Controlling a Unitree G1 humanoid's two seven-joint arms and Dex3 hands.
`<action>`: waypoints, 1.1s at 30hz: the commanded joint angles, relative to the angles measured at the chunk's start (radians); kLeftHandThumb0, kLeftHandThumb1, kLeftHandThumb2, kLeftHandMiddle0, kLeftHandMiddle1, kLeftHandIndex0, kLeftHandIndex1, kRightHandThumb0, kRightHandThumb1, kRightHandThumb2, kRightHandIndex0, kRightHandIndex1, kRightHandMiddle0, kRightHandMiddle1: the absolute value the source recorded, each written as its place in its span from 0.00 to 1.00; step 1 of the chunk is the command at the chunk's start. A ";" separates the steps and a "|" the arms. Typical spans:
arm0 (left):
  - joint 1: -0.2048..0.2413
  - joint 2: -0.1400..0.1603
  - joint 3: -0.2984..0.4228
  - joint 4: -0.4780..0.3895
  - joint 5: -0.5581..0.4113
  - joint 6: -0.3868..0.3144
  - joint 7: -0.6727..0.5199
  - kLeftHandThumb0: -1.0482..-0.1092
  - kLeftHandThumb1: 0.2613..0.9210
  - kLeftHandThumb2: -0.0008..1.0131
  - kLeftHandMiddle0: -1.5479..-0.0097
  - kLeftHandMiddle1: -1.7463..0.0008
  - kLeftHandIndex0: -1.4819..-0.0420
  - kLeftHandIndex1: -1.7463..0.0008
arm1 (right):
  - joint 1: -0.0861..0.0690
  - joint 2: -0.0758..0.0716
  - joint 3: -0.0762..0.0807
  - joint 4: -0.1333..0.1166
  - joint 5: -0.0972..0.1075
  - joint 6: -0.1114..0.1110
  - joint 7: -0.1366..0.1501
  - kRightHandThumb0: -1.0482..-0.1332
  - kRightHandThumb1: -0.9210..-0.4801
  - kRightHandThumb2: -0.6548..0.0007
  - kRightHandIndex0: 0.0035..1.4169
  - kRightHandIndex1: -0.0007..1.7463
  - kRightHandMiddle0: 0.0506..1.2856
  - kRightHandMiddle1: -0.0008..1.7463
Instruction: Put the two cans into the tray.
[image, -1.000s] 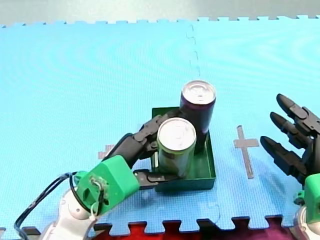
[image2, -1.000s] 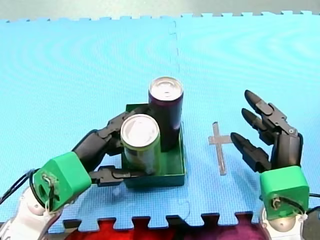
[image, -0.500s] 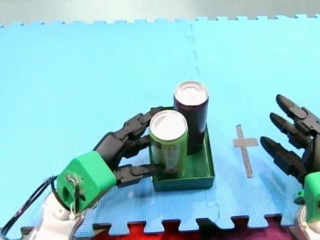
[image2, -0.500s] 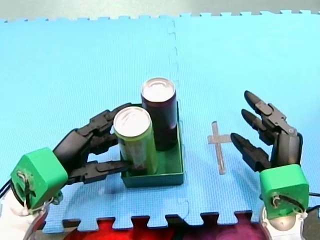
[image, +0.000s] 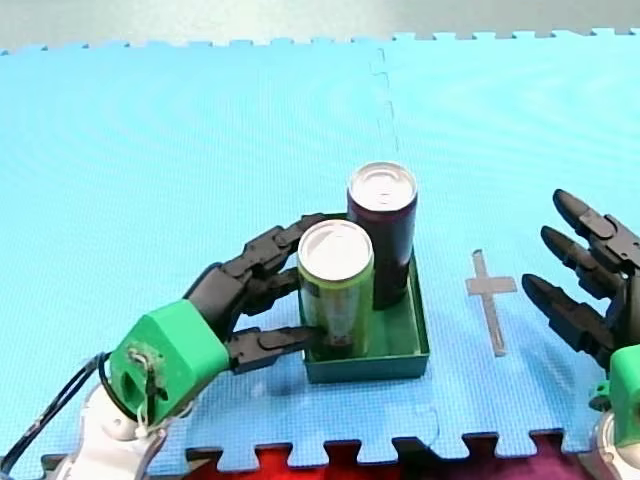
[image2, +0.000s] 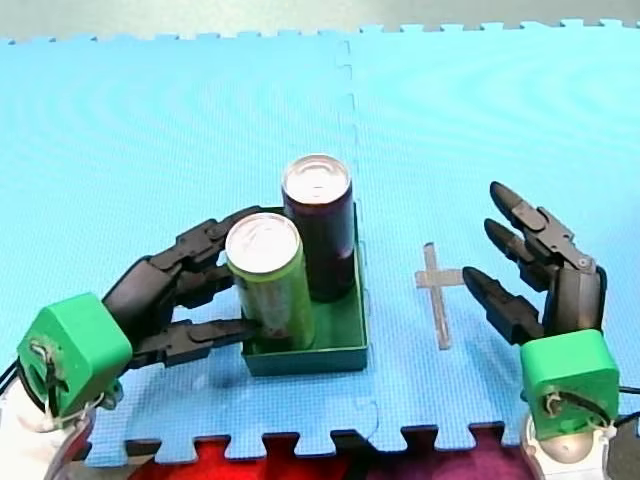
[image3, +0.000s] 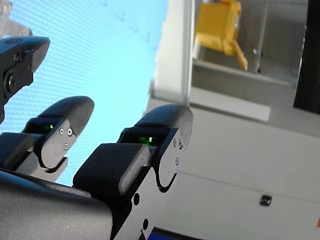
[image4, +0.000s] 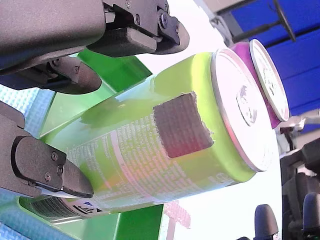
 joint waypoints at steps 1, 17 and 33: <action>0.008 0.007 0.006 0.001 -0.003 0.016 -0.001 0.00 0.98 0.03 0.70 0.99 0.82 0.99 | 0.001 -0.003 0.000 -0.004 -0.004 -0.002 -0.006 0.82 0.39 1.00 0.62 0.00 0.61 0.00; 0.081 0.020 0.032 -0.163 -0.064 0.013 -0.034 0.00 0.98 0.02 0.70 0.99 0.82 1.00 | -0.001 0.001 -0.002 0.005 0.006 0.001 0.004 0.83 0.38 1.00 0.63 0.00 0.61 0.00; 0.154 0.098 0.097 -0.332 -0.089 0.033 -0.053 0.00 1.00 0.06 0.70 1.00 0.82 1.00 | -0.003 -0.001 -0.007 0.017 0.015 -0.016 0.018 0.84 0.38 1.00 0.63 0.00 0.62 0.00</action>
